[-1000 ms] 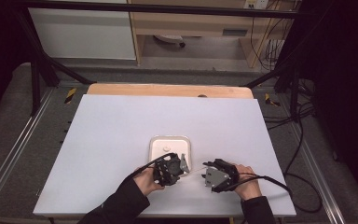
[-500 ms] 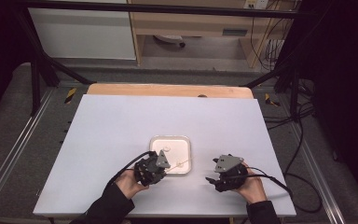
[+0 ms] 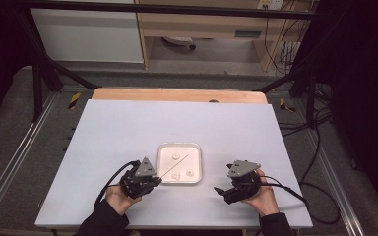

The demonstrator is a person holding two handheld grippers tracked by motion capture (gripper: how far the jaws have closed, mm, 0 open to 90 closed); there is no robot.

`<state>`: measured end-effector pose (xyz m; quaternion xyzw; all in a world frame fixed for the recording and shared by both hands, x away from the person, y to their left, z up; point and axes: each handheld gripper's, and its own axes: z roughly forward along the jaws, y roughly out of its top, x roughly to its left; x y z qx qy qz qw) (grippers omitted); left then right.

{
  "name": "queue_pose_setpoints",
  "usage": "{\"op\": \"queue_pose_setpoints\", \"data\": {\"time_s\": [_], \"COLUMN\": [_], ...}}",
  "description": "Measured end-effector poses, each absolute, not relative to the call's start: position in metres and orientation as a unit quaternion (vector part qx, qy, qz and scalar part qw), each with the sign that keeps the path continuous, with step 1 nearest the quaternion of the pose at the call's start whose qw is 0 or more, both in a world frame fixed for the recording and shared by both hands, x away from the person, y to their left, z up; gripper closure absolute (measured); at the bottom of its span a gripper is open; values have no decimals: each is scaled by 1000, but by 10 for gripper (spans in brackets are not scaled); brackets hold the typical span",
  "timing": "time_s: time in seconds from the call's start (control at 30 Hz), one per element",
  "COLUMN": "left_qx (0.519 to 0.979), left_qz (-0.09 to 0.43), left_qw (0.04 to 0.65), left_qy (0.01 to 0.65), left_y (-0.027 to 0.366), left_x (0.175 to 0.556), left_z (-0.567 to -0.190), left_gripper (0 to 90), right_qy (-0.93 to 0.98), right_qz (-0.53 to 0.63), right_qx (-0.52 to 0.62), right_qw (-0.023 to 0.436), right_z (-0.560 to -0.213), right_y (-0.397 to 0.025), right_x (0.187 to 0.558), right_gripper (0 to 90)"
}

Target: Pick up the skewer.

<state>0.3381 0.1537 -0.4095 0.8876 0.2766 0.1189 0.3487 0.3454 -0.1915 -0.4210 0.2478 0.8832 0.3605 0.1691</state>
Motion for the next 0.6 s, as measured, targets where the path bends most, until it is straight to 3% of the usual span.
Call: {"op": "queue_pose_setpoints", "data": {"time_s": [0.13, 0.6], "left_qx": [875, 843], "left_qz": [122, 110], "left_qw": [368, 419], "left_qy": [290, 319], "left_y": [161, 182], "left_x": [335, 331], "left_z": [-414, -422], "left_gripper": [883, 883], "right_qy": [875, 849], "right_qz": [377, 417], "right_qx": [271, 309], "right_qw": [135, 104], "right_z": [-420, -418], "right_y": [-190, -171], "right_x": [350, 363], "right_gripper": [95, 24]}}
